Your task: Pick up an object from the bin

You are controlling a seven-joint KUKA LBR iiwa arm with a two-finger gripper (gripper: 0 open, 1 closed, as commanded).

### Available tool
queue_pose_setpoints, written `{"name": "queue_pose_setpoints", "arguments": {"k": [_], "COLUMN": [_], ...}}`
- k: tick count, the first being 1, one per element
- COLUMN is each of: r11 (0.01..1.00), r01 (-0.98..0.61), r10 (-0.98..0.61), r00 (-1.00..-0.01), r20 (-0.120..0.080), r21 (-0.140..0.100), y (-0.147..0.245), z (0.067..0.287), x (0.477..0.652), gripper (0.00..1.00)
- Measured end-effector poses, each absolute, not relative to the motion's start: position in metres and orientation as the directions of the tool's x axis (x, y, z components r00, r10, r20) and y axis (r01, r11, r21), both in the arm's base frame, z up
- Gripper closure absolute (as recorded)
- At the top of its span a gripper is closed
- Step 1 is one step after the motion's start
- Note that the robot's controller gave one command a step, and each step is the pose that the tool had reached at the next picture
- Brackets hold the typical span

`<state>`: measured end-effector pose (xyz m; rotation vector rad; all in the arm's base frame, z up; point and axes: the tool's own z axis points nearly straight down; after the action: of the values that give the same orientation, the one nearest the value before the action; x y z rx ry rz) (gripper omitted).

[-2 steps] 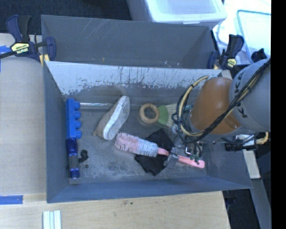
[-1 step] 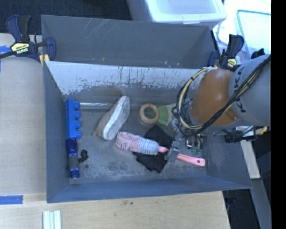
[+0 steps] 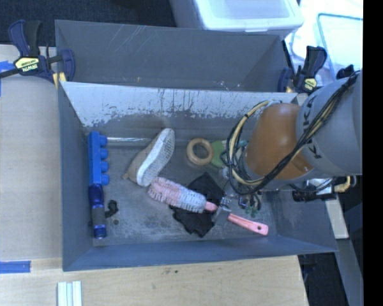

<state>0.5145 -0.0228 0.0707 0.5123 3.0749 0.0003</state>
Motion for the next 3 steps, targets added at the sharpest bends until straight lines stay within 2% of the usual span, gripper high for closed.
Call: {"name": "queue_pose_setpoints", "arguments": {"k": [1,2,3], "r11": [0.957,0.945,0.951], "r01": [0.29,0.327,0.309], "r10": [0.289,0.327,0.308], "r00": [-0.957,-0.945,-0.951], "r20": [-0.03,-0.026,-0.031], "r21": [0.002,0.004,0.002], "y": [-0.028,0.0,0.0], "z": [0.07,0.071,0.07], "x": [0.528,0.519,0.534], "gripper": [0.0,0.0,0.0]}}
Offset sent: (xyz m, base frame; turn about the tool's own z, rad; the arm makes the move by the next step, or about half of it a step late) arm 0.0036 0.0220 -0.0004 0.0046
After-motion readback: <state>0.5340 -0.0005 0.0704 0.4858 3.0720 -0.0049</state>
